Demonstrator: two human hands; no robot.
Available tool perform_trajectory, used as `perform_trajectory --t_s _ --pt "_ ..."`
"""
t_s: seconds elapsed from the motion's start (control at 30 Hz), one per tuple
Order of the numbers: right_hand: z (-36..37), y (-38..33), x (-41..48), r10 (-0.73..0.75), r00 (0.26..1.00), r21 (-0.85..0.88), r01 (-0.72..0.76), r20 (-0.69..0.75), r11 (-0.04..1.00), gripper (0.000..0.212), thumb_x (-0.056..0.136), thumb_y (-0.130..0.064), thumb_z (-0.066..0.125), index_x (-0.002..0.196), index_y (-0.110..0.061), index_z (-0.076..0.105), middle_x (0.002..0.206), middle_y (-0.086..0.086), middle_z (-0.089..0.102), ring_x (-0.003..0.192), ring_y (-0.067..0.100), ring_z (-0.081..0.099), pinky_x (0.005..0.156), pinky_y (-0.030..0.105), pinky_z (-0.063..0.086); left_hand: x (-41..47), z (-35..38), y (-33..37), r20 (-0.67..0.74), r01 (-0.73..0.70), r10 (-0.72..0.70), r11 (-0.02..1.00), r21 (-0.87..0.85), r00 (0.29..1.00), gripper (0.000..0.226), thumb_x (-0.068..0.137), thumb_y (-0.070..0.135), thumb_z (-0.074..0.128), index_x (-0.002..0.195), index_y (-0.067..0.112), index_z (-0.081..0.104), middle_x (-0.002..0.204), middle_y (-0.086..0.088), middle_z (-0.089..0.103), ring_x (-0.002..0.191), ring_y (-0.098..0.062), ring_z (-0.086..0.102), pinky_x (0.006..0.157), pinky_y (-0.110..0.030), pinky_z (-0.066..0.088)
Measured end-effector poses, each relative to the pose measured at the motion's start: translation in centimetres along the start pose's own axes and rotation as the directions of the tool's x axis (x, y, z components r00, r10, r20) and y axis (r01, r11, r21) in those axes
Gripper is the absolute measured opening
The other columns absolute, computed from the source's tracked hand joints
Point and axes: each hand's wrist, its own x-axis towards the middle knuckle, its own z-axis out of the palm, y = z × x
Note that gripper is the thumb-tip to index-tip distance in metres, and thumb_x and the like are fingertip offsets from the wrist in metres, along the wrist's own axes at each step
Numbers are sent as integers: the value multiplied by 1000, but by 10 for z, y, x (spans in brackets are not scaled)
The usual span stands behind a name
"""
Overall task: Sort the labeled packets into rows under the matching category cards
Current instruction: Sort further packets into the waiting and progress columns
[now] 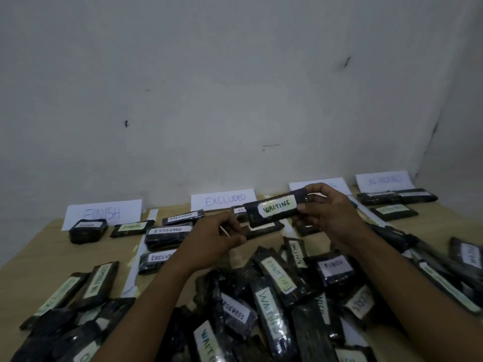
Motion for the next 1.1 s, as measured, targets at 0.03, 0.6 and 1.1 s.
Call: perform_trajectory --t_s 0.03,0.6,1.1 --pt "-12 -4 2 -8 999 -9 8 -36 1000 25 79 9 64 95 -9 59 85 15 72 65 31 67 61 38 56 4 5 6 27 -27 25 999 41 999 11 80 26 76 81 28 65 79 9 66 68 0 59 58 -12 43" --pt "-197 24 93 61 826 -464 -374 -560 803 12 87 -2 56 97 -8 58 98 22 64 71 30 63 69 41 57 21 116 25 344 -323 221 905 276 913 52 71 71 39 106 37 59 107 18 50 102 -4 42 89 -32 43" --pt "-170 24 83 3 956 -946 -291 -293 146 28 86 -35 60 99 -10 65 109 13 65 96 29 60 76 31 47 23 113 26 328 -268 205 950 160 922 31 80 57 60 103 36 63 99 21 52 96 2 45 84 -22 41"
